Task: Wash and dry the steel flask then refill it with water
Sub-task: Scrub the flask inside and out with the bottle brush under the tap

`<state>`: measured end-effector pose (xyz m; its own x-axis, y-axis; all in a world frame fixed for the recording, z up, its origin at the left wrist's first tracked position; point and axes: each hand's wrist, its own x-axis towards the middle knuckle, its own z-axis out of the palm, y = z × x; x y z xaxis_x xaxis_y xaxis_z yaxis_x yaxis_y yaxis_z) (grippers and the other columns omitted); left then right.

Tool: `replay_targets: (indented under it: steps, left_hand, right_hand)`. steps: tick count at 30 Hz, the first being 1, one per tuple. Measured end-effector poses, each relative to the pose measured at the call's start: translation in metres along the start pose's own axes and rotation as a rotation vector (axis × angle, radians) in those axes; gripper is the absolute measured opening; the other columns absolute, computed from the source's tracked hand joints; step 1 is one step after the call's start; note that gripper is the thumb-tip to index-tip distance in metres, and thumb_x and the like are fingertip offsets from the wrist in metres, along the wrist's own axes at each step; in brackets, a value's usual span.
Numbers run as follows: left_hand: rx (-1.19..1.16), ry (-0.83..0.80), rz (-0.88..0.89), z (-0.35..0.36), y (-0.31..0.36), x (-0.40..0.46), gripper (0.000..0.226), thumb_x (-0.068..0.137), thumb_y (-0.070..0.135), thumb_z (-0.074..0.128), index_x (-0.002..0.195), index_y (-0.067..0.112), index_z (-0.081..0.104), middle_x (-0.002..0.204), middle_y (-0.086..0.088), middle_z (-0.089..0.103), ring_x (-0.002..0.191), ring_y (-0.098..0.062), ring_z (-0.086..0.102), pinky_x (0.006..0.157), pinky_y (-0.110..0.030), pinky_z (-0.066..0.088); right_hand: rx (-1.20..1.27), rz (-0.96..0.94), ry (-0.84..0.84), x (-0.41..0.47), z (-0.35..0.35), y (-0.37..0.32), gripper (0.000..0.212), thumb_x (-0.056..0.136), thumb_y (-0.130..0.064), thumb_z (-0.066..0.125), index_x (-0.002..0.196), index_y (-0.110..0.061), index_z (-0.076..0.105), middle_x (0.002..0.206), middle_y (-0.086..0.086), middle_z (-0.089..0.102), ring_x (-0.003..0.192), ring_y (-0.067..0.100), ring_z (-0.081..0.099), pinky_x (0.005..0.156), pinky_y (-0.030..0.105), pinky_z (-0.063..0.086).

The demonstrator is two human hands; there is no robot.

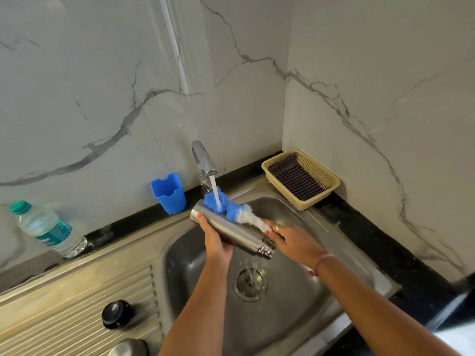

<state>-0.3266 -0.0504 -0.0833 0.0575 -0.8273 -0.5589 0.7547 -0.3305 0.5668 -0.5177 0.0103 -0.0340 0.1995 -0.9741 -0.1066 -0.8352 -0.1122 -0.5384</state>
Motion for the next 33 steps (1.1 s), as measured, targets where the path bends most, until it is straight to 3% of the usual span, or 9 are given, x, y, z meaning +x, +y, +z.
replay_targets:
  steps: [2, 7, 10, 13, 16, 18, 22, 28, 33]
  left_hand:
    - [0.006, 0.017, -0.012, 0.004, -0.005, 0.0, 0.081, 0.088, 0.069, 0.053, 0.152, 0.024, 0.033, 0.14, -0.015, 0.052, 0.118, -0.035, 0.055, 0.107, -0.056, 0.042]
    - [0.011, -0.005, -0.015, 0.001, -0.003, 0.002, 0.078, 0.089, 0.071, 0.048, 0.153, 0.03, 0.032, 0.144, -0.016, 0.05, 0.126, -0.04, 0.051, 0.104, -0.06, 0.041]
    - [0.023, -0.019, -0.03, 0.003, -0.004, -0.001, 0.083, 0.082, 0.073, 0.057, 0.148, 0.027, 0.037, 0.14, -0.016, 0.053, 0.123, -0.041, 0.054, 0.104, -0.061, 0.041]
    - [0.052, -0.065, -0.033, 0.012, -0.012, -0.006, 0.085, 0.073, 0.066, 0.07, 0.143, 0.027, 0.044, 0.132, -0.016, 0.06, 0.116, -0.039, 0.059, 0.099, -0.058, 0.047]
    - [0.059, -0.051, -0.013, 0.017, -0.017, -0.009, 0.091, 0.069, 0.065, 0.074, 0.143, 0.024, 0.043, 0.129, -0.016, 0.06, 0.115, -0.038, 0.06, 0.095, -0.056, 0.05]
    - [0.062, -0.048, 0.008, 0.015, -0.014, -0.007, 0.098, 0.067, 0.069, 0.071, 0.148, 0.024, 0.039, 0.131, -0.014, 0.059, 0.115, -0.036, 0.059, 0.094, -0.056, 0.051]
    - [0.03, 0.016, 0.022, 0.003, -0.003, -0.004, 0.087, 0.082, 0.068, 0.06, 0.151, 0.024, 0.033, 0.123, -0.012, 0.059, 0.107, -0.034, 0.059, 0.089, -0.054, 0.048]
    - [0.037, -0.01, 0.011, 0.006, -0.012, -0.012, 0.094, 0.068, 0.064, 0.074, 0.145, 0.023, 0.041, 0.127, -0.015, 0.061, 0.114, -0.038, 0.061, 0.098, -0.06, 0.048]
    - [0.035, -0.018, 0.014, 0.002, -0.014, -0.008, 0.075, 0.086, 0.068, 0.056, 0.144, 0.023, 0.041, 0.124, -0.013, 0.061, 0.113, -0.036, 0.059, 0.104, -0.055, 0.044]
  right_hand:
    - [0.005, 0.007, 0.007, 0.012, -0.001, 0.0, 0.039, 0.103, -0.04, 0.034, 0.137, -0.026, 0.048, 0.075, 0.003, 0.058, 0.063, 0.013, 0.056, 0.055, 0.018, 0.041]
    - [-0.049, 0.013, -0.041, -0.022, -0.003, 0.031, 0.041, 0.104, -0.038, 0.032, 0.145, -0.033, 0.036, 0.063, -0.008, 0.044, 0.053, 0.003, 0.042, 0.053, 0.016, 0.038]
    - [-0.068, 0.019, -0.06, -0.032, -0.006, 0.038, 0.04, 0.104, -0.038, 0.032, 0.143, -0.033, 0.039, 0.067, -0.006, 0.05, 0.059, 0.007, 0.05, 0.059, 0.02, 0.044]
    - [-0.003, -0.021, -0.006, -0.005, -0.008, 0.017, 0.037, 0.104, -0.037, 0.035, 0.14, -0.036, 0.039, 0.066, -0.006, 0.048, 0.055, 0.005, 0.045, 0.05, 0.016, 0.036]
    - [0.034, -0.023, 0.01, 0.021, -0.01, 0.006, 0.041, 0.103, -0.039, 0.035, 0.141, -0.025, 0.045, 0.068, -0.004, 0.05, 0.057, 0.007, 0.047, 0.051, 0.016, 0.035]
    - [-0.004, -0.043, -0.002, 0.016, -0.011, 0.016, 0.041, 0.103, -0.041, 0.034, 0.142, -0.031, 0.041, 0.07, 0.0, 0.054, 0.058, 0.009, 0.049, 0.052, 0.017, 0.039]
    - [0.072, 0.018, -0.064, -0.021, -0.006, 0.057, 0.041, 0.101, -0.045, 0.037, 0.141, -0.037, 0.043, 0.087, 0.009, 0.069, 0.076, 0.023, 0.065, 0.07, 0.035, 0.053]
    - [0.125, -0.076, 0.001, 0.006, 0.002, 0.029, 0.039, 0.102, -0.039, 0.041, 0.141, -0.042, 0.039, 0.063, -0.003, 0.054, 0.054, 0.011, 0.049, 0.05, 0.021, 0.038]
    - [0.131, -0.082, -0.005, 0.006, 0.002, 0.027, 0.038, 0.102, -0.039, 0.04, 0.138, -0.046, 0.033, 0.059, -0.008, 0.044, 0.049, 0.002, 0.039, 0.046, 0.016, 0.034]
